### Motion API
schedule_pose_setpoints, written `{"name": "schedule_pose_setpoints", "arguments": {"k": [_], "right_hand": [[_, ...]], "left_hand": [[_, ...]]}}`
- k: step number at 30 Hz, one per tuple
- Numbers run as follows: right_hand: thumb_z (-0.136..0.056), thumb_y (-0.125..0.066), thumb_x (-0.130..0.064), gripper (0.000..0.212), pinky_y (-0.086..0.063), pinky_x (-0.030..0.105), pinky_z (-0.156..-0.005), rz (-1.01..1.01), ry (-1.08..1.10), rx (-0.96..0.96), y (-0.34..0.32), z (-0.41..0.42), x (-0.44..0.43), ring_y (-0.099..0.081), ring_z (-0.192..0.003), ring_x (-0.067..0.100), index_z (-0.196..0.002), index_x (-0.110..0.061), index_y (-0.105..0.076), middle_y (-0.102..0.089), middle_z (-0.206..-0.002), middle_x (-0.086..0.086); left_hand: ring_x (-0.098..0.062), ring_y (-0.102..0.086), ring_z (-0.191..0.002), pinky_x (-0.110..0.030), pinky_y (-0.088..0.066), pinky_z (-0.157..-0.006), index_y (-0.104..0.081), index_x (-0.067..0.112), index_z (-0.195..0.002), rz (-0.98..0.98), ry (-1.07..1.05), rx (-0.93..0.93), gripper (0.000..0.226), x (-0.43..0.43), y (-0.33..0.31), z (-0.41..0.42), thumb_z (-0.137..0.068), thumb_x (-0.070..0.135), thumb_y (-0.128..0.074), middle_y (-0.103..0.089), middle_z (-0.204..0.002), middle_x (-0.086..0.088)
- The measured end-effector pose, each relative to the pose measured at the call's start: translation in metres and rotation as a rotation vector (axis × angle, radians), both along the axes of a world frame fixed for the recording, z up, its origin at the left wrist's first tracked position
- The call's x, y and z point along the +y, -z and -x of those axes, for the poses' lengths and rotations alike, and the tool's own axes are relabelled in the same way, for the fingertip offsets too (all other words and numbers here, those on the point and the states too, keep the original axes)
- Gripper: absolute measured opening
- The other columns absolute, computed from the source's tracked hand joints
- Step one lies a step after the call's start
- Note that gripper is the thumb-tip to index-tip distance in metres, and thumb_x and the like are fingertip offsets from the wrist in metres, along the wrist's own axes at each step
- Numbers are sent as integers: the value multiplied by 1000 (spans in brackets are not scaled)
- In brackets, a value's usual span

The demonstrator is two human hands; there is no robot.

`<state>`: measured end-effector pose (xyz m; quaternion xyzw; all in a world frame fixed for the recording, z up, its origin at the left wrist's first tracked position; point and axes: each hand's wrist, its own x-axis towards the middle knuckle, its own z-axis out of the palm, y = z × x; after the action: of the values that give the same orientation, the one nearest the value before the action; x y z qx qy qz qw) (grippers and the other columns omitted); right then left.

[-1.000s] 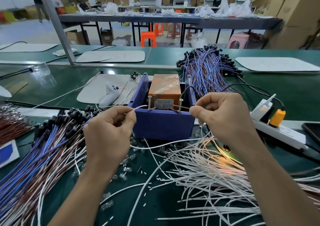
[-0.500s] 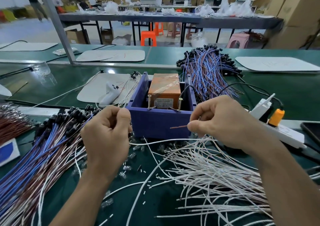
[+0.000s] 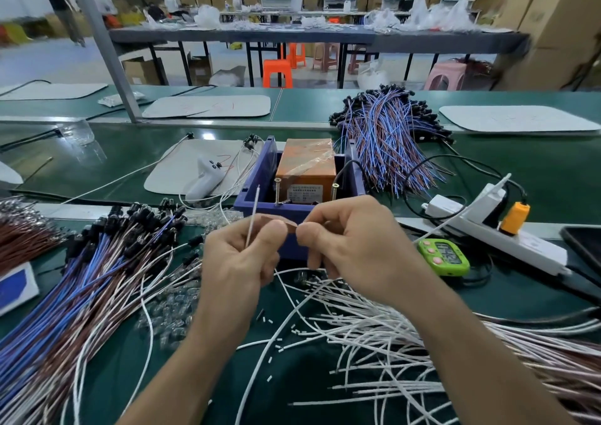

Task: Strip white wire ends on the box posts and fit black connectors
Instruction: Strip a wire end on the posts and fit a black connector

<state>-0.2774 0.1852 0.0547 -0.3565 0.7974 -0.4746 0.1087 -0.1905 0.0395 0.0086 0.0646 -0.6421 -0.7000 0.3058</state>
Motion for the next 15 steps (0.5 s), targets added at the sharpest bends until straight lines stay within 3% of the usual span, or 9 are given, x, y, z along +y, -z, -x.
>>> {"name": "schedule_pose_setpoints", "arguments": {"k": [6, 9, 10, 15], "right_hand": [[-94, -68, -30, 17, -53, 30, -54, -48, -18, 21, 7, -6, -6, -62, -53, 10, -80, -22, -74, -72, -66, -9], [-87, -74, -33, 2, -47, 13, -58, -185, -29, 102, 9, -5, -3, -63, -64, 0, -88, -32, -75, -71, -72, -15], [-86, -75, -34, 7, -44, 9, -58, -271, -34, 129, 10, -5, -2, -62, -68, -2, -93, -35, -74, -70, -76, -16], [-90, -67, -20, 21, -56, 30, -73, -457, -92, 149, 12, -7, -3, -66, -78, 13, -101, -38, -68, -72, -87, -9]], "left_hand": [[-10, -38, -40, -19, -30, -40, -72, 16, -64, -77, -99, -27, 21, -2, -1, 5, -85, 20, -68, -50, -46, -1], [-13, -32, -39, -24, -24, -40, -64, 15, -56, -127, -186, -1, 22, -4, -5, 4, -77, 13, -67, -45, -43, -2], [-14, -30, -39, -25, -23, -41, -61, 14, -53, -160, -211, 22, 23, -6, -6, 4, -76, 11, -65, -43, -42, -1], [-13, -32, -41, -28, -23, -44, -58, 17, -47, -237, -340, 47, 31, -23, -10, 1, -78, 12, -64, -44, -43, 2]]}}
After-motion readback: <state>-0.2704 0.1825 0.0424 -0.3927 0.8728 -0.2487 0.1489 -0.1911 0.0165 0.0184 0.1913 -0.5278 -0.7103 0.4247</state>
